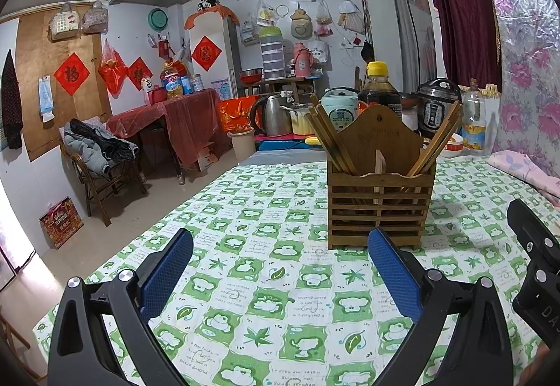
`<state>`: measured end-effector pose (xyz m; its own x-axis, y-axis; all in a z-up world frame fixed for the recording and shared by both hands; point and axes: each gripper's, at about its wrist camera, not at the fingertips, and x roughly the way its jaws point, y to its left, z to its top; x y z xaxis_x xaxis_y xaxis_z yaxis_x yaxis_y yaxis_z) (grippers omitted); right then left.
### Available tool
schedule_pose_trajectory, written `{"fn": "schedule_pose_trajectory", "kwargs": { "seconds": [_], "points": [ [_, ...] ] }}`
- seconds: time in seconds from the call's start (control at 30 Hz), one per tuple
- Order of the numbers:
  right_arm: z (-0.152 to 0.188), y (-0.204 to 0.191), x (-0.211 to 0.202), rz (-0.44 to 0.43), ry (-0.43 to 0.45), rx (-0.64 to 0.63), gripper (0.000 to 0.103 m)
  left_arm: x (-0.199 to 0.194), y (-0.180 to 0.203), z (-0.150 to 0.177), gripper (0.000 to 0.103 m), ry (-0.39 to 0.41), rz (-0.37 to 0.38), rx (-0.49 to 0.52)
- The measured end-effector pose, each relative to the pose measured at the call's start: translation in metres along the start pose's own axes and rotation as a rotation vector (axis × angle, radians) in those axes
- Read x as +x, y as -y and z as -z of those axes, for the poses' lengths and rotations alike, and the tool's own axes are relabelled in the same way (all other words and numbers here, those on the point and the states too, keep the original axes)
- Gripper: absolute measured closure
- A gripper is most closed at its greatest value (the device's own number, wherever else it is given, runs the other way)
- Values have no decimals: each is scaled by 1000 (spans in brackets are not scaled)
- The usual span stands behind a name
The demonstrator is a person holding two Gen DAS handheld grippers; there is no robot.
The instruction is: Organize utensils
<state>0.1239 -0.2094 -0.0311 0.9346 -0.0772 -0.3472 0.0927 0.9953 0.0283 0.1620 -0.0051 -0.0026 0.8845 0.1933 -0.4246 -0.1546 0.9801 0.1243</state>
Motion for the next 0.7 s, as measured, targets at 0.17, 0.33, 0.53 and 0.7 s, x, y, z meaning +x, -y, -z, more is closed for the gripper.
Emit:
{"fn": "schedule_pose_trajectory", "kwargs": {
  "seconds": [0.17,0.33,0.53,0.7],
  "points": [
    [0,0,0,1,1,1,6,0,0,0,5,-1,0,1],
    [0,0,0,0,1,1,6,0,0,1,5,0,1,3],
    [0,0,-1,2,3,1,6,1,1,0,5,-3,7,2],
    [0,0,-1,2,3,2,6,2,-1,4,5,-8,9,-2]
  ]
}}
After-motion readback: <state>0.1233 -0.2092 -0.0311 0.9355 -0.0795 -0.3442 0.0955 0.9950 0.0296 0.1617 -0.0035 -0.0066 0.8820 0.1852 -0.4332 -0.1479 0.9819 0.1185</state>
